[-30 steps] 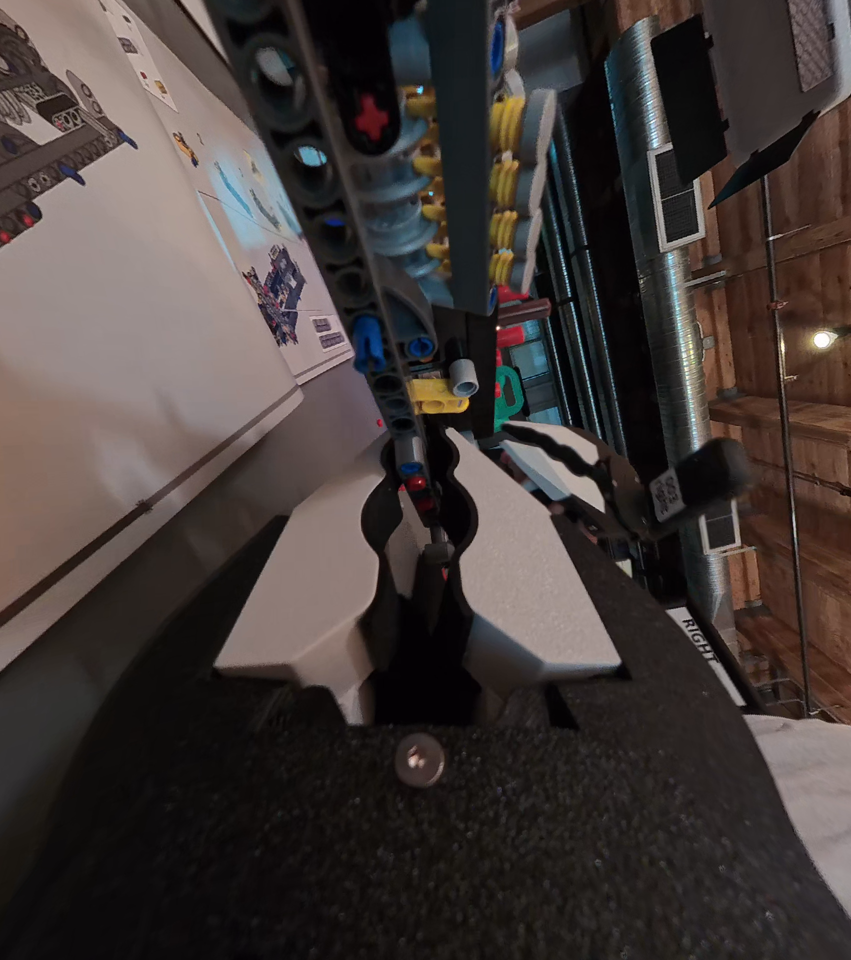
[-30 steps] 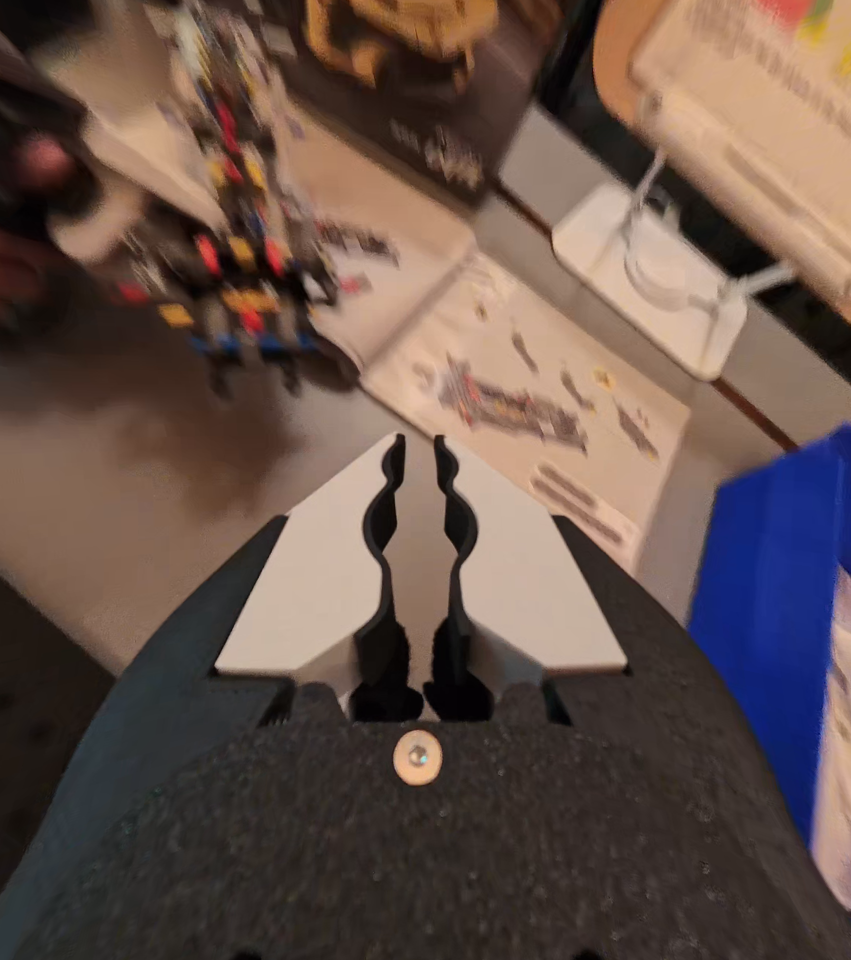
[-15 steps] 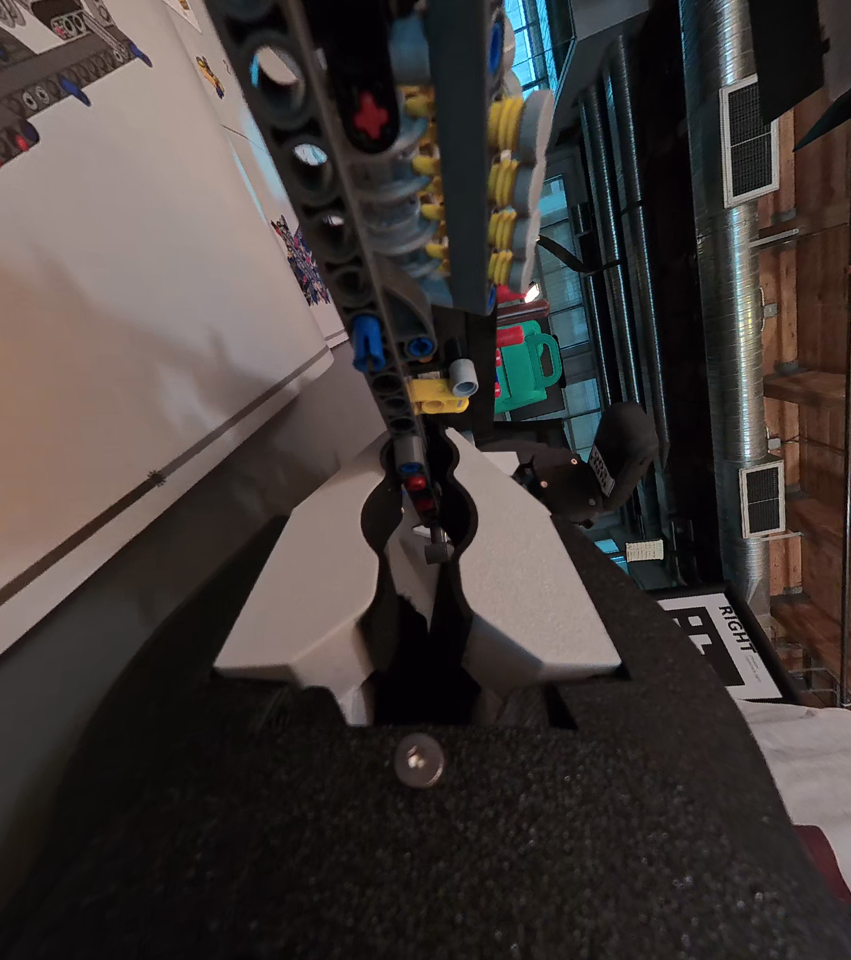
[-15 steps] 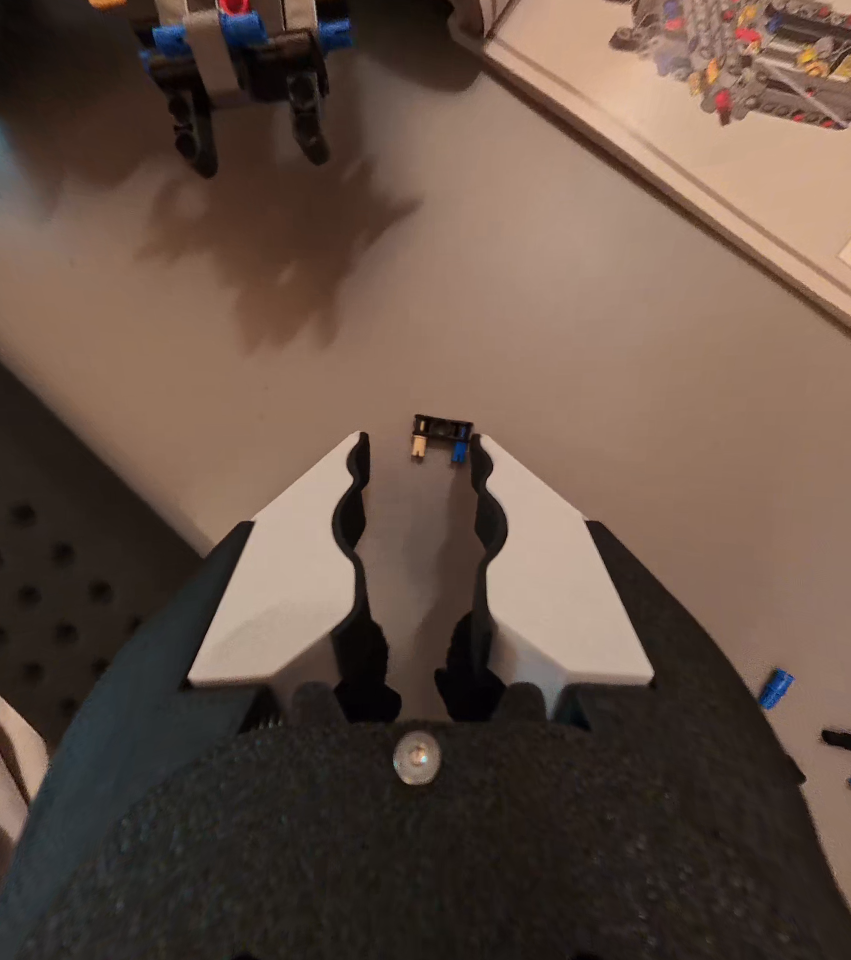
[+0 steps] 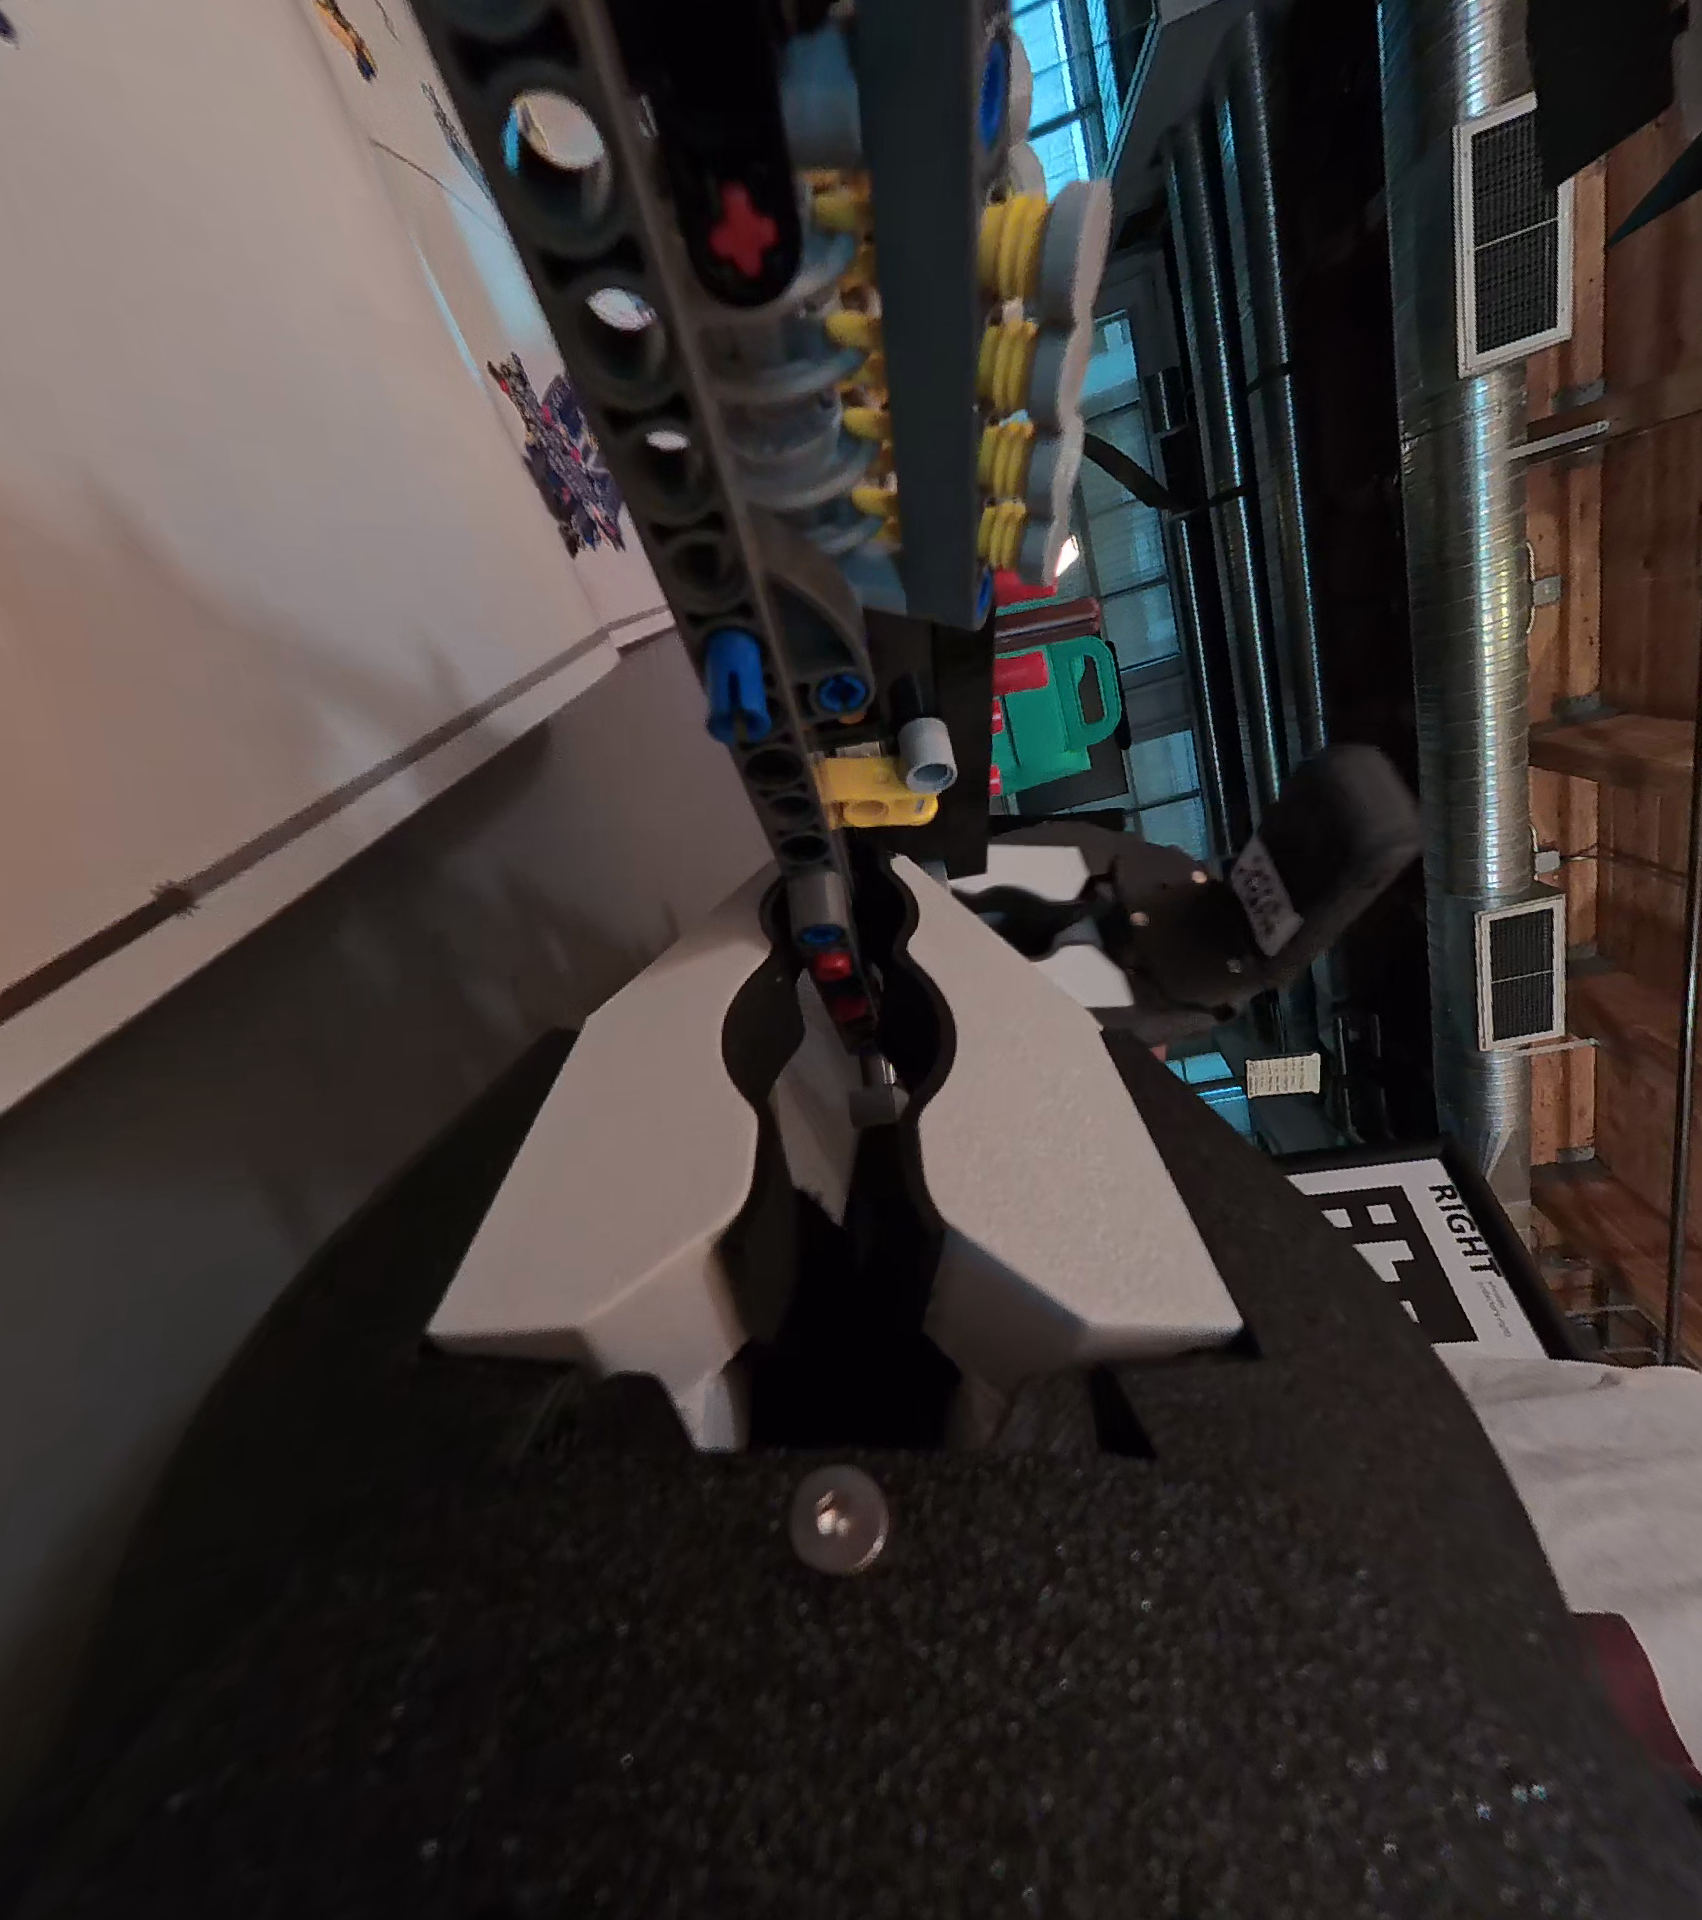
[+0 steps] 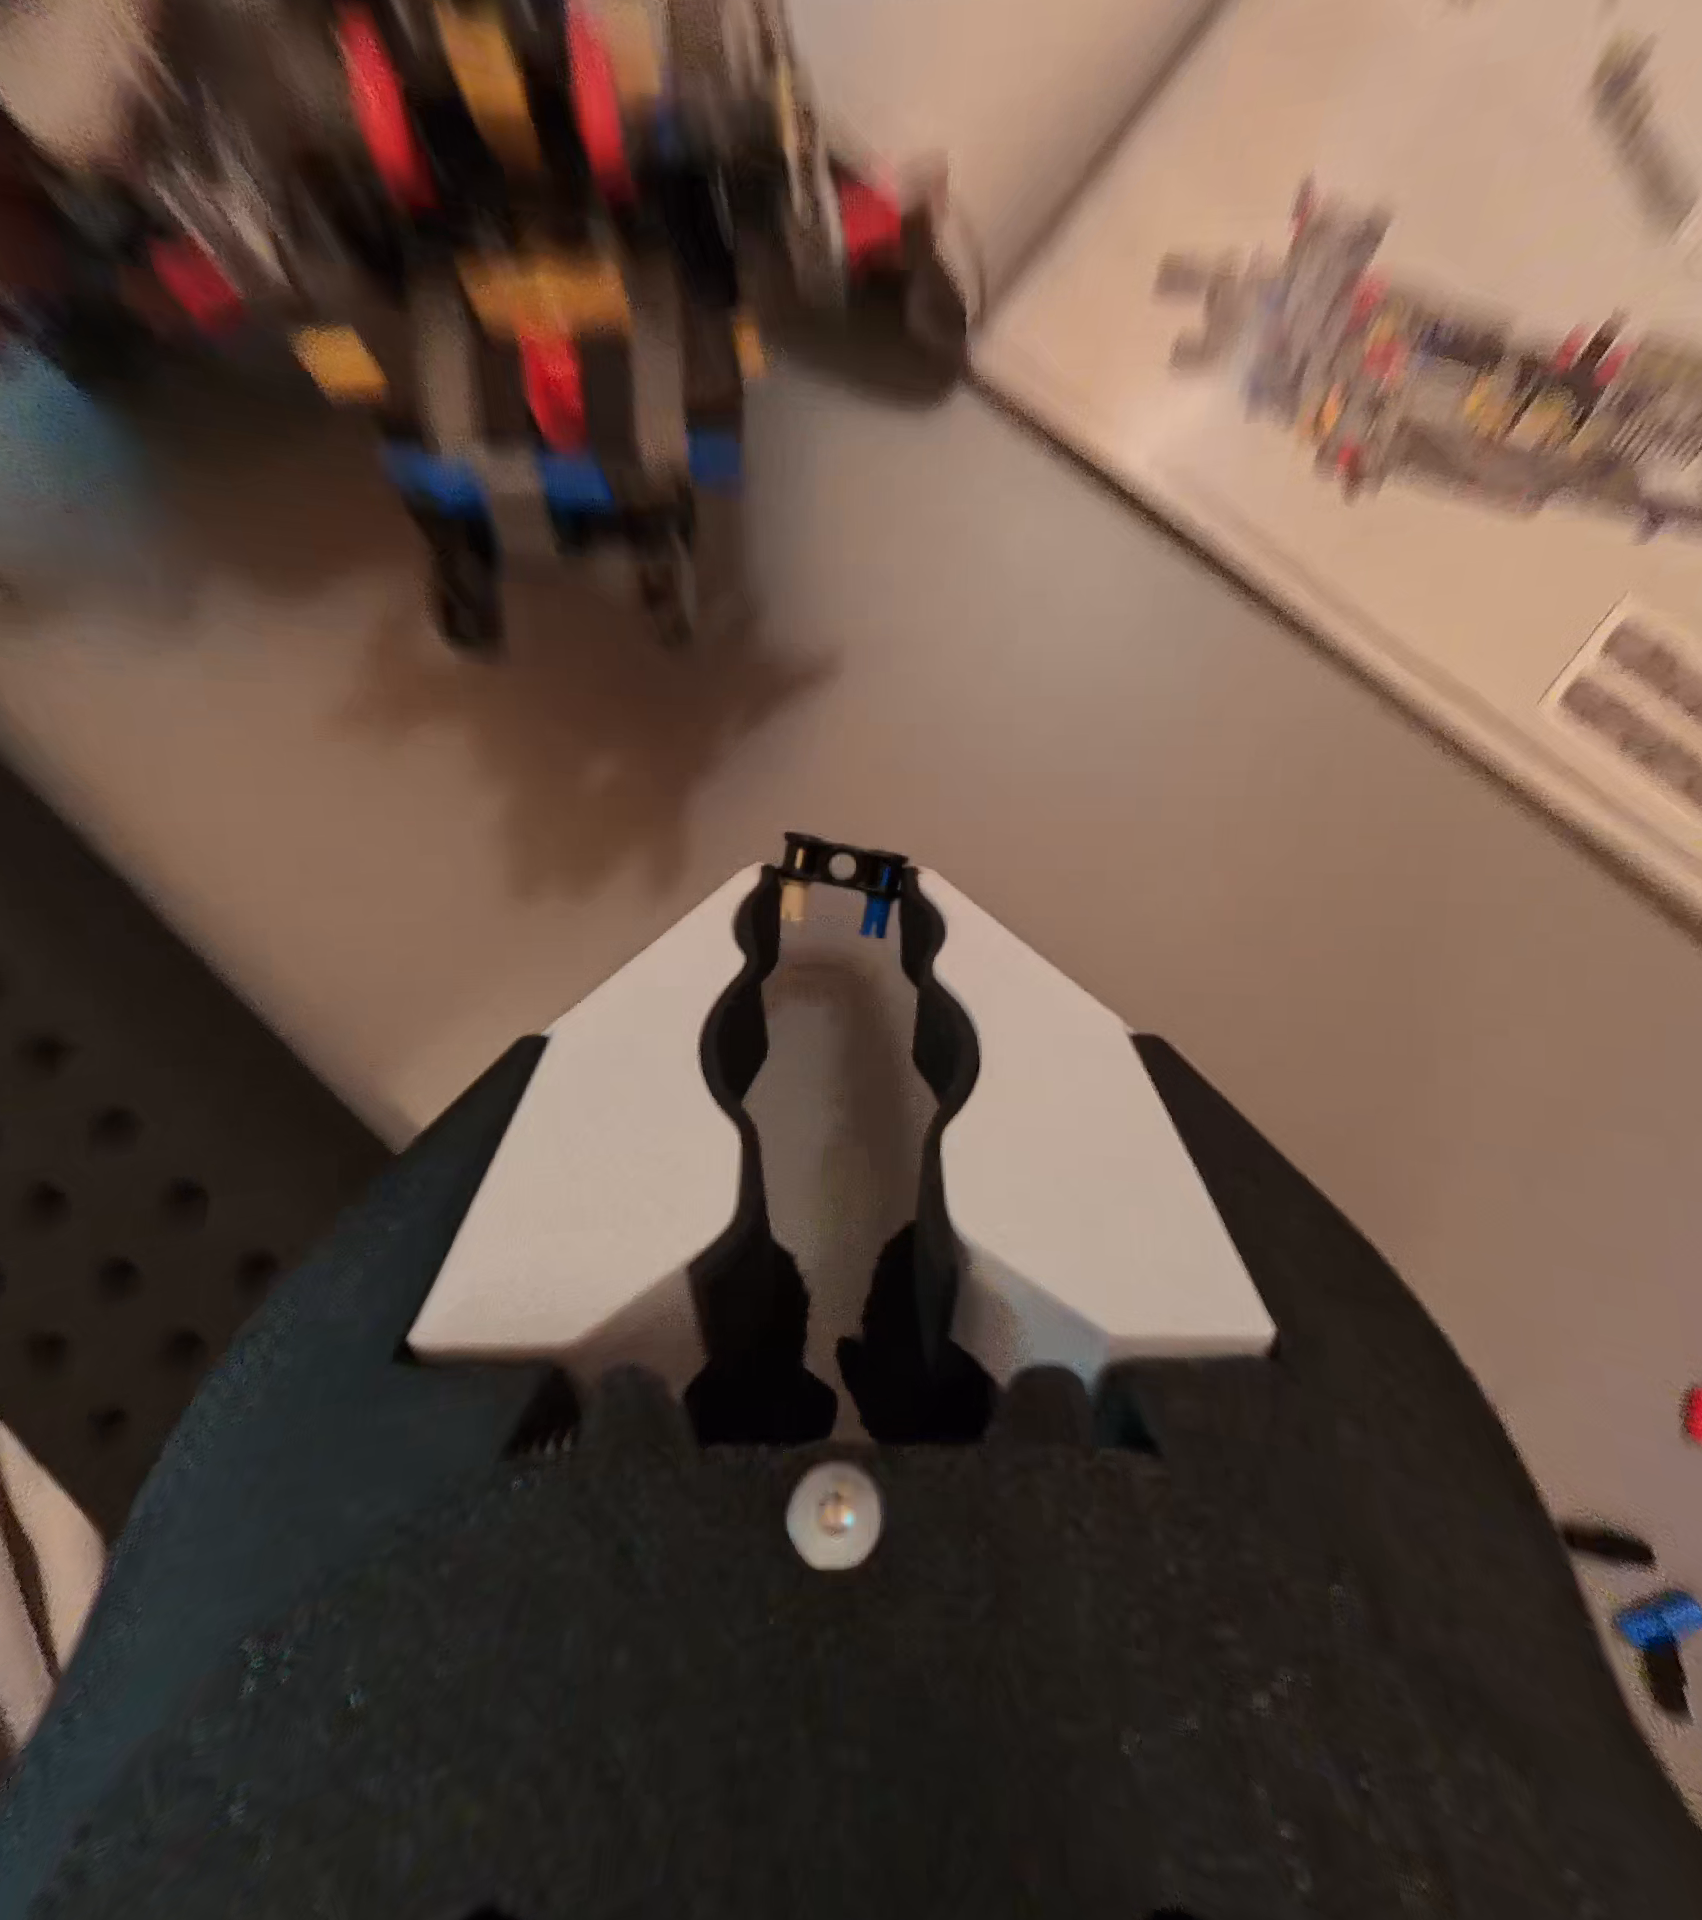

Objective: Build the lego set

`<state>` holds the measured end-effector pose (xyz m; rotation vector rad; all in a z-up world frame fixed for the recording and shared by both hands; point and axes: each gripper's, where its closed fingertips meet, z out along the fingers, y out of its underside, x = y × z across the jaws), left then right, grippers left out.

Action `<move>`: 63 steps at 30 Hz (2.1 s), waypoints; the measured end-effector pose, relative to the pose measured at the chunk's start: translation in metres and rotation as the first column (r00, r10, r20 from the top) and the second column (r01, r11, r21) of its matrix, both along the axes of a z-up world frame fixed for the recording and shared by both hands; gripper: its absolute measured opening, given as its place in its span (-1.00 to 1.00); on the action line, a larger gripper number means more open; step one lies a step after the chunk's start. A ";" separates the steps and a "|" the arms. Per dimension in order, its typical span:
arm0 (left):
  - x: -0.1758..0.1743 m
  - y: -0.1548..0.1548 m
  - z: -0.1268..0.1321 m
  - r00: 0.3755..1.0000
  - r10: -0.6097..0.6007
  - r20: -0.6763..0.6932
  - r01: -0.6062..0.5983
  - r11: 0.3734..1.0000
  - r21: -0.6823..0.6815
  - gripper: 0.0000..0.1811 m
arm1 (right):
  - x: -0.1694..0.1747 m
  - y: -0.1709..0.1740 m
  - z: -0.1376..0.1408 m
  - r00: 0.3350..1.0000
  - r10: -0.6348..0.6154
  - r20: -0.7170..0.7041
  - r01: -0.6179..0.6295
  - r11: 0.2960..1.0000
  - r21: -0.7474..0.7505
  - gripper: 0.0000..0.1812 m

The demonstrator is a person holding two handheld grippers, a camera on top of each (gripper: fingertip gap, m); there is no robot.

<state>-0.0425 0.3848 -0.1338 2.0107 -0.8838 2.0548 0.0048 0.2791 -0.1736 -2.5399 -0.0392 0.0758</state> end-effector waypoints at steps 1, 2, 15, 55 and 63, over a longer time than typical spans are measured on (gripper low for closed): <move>0.001 -0.003 0.000 1.000 -0.007 -0.001 0.007 1.000 -0.005 -0.93 | -0.005 0.010 0.020 1.000 0.004 -0.026 -0.001 0.994 0.111 -0.76; 0.001 -0.007 -0.001 1.000 -0.014 -0.003 0.013 1.000 -0.010 -0.93 | -0.014 0.019 0.043 0.998 0.024 -0.059 -0.010 0.973 0.232 -0.76; 0.005 -0.032 -0.008 0.998 -0.053 -0.034 0.052 0.998 -0.021 -0.93 | -0.116 0.085 0.080 0.924 0.306 0.228 -0.370 0.865 0.338 -0.76; 0.004 -0.009 -0.005 0.999 0.029 -0.018 -0.029 1.000 0.000 -0.93 | -0.067 0.063 0.068 0.966 0.026 0.256 -0.129 0.909 0.395 -0.76; 0.001 -0.006 -0.007 0.999 0.015 -0.034 -0.015 1.000 0.005 -0.93 | -0.005 -0.004 0.008 0.997 -0.041 -0.061 0.055 0.968 0.243 -0.76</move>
